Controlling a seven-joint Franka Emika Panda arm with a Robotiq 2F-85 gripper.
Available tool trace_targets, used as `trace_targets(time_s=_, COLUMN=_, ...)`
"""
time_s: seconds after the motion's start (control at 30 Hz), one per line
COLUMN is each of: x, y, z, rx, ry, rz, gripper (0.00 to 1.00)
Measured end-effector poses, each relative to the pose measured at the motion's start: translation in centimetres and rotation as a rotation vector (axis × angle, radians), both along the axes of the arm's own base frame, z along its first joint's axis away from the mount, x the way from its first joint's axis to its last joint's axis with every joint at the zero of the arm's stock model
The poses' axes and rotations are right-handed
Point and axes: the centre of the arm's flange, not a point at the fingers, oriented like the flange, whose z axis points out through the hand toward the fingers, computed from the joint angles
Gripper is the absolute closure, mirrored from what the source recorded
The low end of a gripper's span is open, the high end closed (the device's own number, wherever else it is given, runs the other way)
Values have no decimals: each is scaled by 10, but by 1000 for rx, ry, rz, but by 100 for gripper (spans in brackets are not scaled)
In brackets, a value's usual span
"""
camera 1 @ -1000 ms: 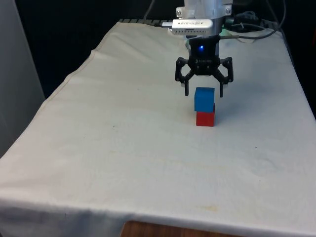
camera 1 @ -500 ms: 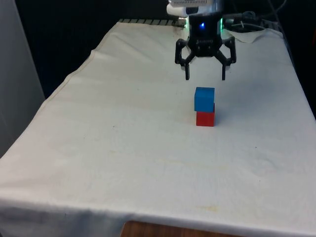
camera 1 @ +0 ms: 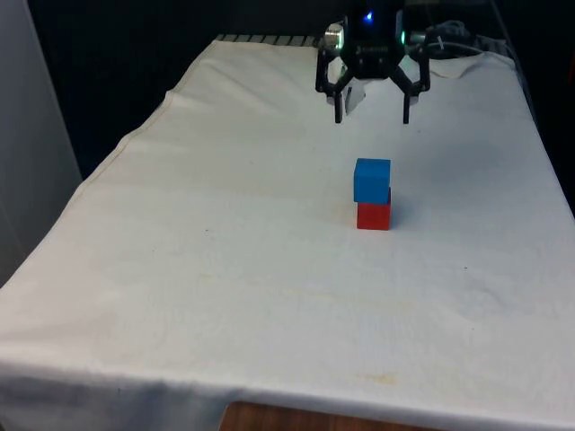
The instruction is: Stack the two cubes.
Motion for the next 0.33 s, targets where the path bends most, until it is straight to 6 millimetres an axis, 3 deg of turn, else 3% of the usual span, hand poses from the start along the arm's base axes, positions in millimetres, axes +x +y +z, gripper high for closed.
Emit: trace_targets(time_s=0.33, x=2, y=1, z=12, rx=-24, ry=14, rz=7, gripper=0)
